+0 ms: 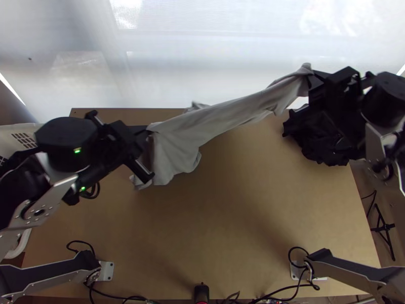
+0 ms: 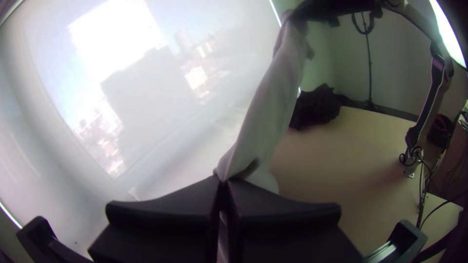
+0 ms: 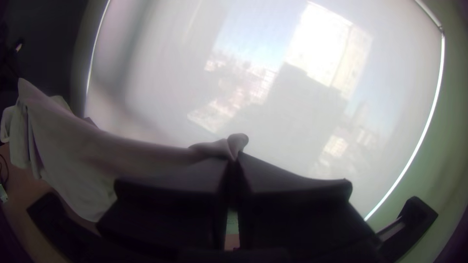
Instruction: Fold the t-shirt
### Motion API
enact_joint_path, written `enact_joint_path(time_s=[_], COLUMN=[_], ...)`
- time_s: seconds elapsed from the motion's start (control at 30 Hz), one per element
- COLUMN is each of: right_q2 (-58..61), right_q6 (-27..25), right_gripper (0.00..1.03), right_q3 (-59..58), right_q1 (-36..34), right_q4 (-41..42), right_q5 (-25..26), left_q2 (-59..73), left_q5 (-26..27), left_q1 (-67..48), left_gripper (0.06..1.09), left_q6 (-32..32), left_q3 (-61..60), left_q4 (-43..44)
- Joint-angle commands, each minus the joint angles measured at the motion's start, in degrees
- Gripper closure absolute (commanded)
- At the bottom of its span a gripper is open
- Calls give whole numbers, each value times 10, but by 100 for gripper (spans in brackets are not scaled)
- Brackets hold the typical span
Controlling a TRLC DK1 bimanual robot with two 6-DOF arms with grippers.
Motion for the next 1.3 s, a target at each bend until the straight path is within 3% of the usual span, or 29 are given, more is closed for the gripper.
enact_joint_path(time_s=[0.0,0.53,0.87,1.03,1.27], right_q2=[-80,-173,-208,-222,-217], right_q6=[-35,-203,-168,-140,-80], right_gripper=[100,100,100,100,100], right_q3=[-26,-34,-122,-208,-331], right_q1=[51,154,149,152,132], right_q4=[53,101,94,73,67], right_q5=[57,74,104,104,83], left_q2=[-59,-109,-109,-114,-114], left_q5=[-68,-126,-132,-95,-34], left_q1=[-9,-39,-46,-57,-53], left_gripper=[105,105,105,105,105], left_q6=[45,162,94,77,40], left_q3=[17,89,-19,-140,-311], left_q4=[22,153,114,116,182])
